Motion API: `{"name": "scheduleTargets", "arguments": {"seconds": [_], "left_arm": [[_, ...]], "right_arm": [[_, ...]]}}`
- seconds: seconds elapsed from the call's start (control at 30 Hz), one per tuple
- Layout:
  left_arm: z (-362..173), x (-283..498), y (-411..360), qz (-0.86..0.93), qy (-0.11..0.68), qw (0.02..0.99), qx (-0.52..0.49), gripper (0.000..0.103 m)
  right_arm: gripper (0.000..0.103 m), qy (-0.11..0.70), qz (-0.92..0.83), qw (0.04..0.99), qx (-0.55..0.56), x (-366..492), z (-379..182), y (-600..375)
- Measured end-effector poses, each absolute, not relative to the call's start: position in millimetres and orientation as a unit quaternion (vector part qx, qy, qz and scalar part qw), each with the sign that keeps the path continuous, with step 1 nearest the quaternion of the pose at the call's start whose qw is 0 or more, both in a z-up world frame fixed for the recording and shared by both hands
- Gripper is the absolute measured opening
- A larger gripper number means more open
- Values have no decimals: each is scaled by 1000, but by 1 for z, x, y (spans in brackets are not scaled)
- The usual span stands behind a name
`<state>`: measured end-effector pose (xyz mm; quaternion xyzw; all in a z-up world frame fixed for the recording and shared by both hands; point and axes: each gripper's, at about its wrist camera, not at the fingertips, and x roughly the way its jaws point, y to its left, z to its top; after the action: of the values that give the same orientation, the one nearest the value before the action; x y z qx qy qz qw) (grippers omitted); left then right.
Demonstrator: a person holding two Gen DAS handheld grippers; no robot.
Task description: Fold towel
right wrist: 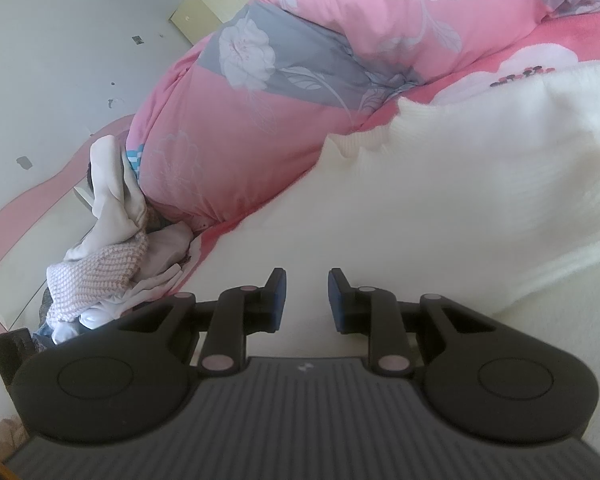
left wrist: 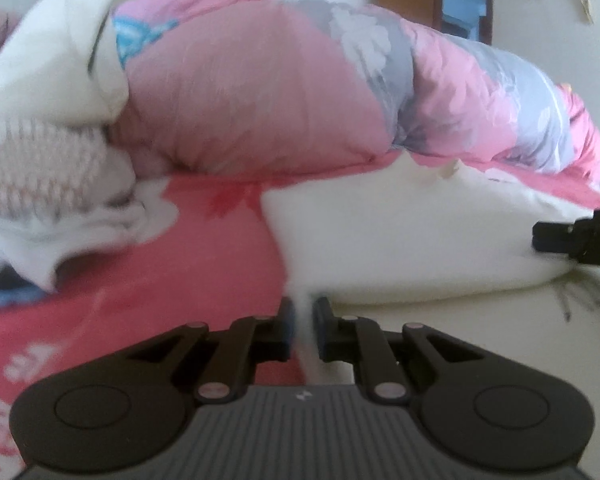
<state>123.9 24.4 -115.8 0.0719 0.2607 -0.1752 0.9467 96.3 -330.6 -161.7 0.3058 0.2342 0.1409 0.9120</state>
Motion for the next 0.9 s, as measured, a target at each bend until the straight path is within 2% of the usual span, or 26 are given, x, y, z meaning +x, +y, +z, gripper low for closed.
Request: {"name": "scheduleTargets", "arguments": {"seconds": [0.1, 0.27, 0.43, 0.53, 0.73, 0.9], "left_arm": [[-116, 123, 22, -164, 265, 946, 88, 13], [-124, 131, 21, -161, 291, 938, 98, 23], [-119, 133, 49, -179, 312, 933, 31, 50], [-114, 129, 66, -174, 320, 931, 4, 59], [-96, 114, 90, -155, 304, 940, -24, 56], [-72, 115, 62, -199, 262, 944, -31, 53]], "right_arm": [[22, 234, 140, 912, 306, 96, -162, -330], [22, 234, 143, 911, 308, 97, -162, -330], [22, 234, 145, 910, 312, 97, -163, -332], [23, 233, 146, 909, 314, 96, -163, -333], [24, 233, 148, 908, 315, 97, -163, -333], [25, 234, 147, 908, 315, 97, -162, -333]]}}
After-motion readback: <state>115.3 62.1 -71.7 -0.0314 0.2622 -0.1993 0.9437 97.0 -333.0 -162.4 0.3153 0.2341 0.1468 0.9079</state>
